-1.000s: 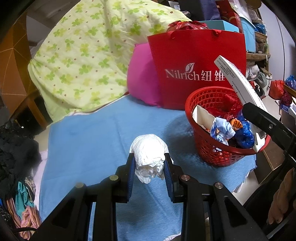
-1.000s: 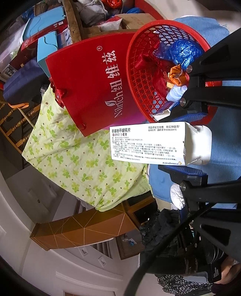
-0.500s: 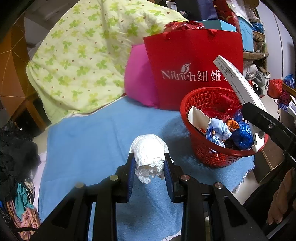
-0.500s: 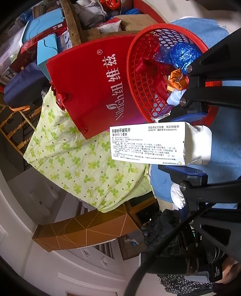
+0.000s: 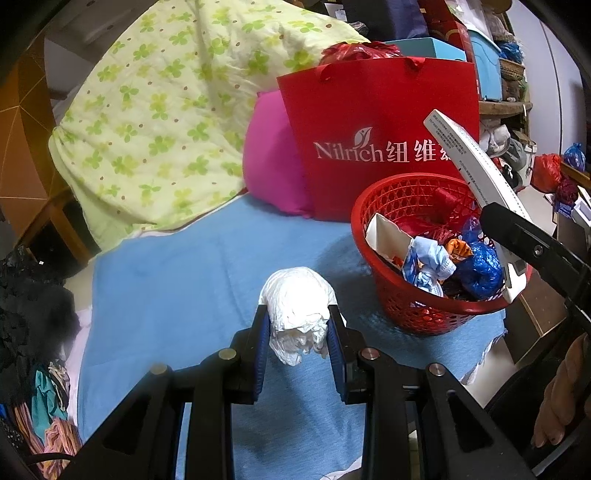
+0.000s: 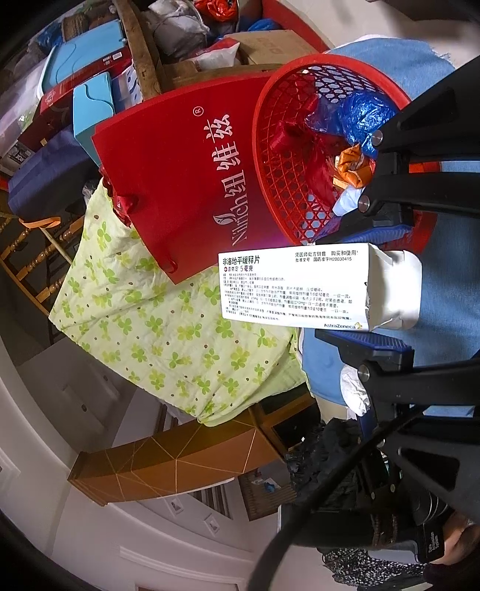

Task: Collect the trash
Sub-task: 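Bring the held box and tissue closer to the basket rim, then hold the box and tissue just above the red basket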

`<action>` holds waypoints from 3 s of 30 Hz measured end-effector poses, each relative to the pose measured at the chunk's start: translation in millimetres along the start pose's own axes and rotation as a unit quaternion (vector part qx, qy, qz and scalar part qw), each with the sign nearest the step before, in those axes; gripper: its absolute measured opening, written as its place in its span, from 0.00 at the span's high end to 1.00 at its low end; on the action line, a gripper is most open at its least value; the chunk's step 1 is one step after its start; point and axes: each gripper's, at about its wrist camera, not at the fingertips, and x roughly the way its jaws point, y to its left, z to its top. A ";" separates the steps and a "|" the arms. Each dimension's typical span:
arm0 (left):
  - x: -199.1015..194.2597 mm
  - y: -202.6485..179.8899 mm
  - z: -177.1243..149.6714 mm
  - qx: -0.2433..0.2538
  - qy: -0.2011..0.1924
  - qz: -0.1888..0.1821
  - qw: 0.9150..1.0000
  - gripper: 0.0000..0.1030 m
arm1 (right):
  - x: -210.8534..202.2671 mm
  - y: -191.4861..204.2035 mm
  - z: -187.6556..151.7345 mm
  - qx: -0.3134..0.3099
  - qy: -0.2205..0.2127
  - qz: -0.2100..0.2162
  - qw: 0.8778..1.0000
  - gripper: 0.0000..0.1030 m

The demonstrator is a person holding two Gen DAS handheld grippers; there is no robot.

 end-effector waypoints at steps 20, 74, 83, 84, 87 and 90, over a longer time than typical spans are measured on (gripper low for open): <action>-0.4 -7.7 4.2 0.011 -0.003 -0.002 1.000 0.70 | -7.8 -1.8 -0.1 0.004 -0.004 0.000 1.000 0.59; 2.3 -34.5 7.1 0.032 -0.002 -0.019 0.999 0.70 | -30.3 -23.8 -0.9 0.014 -0.011 -0.033 0.999 0.59; 2.6 -36.9 6.2 0.035 -0.001 -0.020 0.999 0.70 | -29.8 -23.6 -1.1 0.014 -0.010 -0.034 0.999 0.59; 2.7 -37.0 6.2 0.035 -0.001 -0.021 0.999 0.70 | -29.8 -23.3 -1.1 0.013 -0.010 -0.034 0.999 0.59; 3.0 -37.6 6.0 0.036 -0.001 -0.022 0.999 0.70 | -29.5 -23.6 -0.6 0.014 -0.010 -0.034 0.999 0.59; 3.0 -37.0 5.6 0.035 -0.001 -0.023 0.999 0.70 | -29.5 -23.5 -0.6 0.013 -0.010 -0.034 0.999 0.59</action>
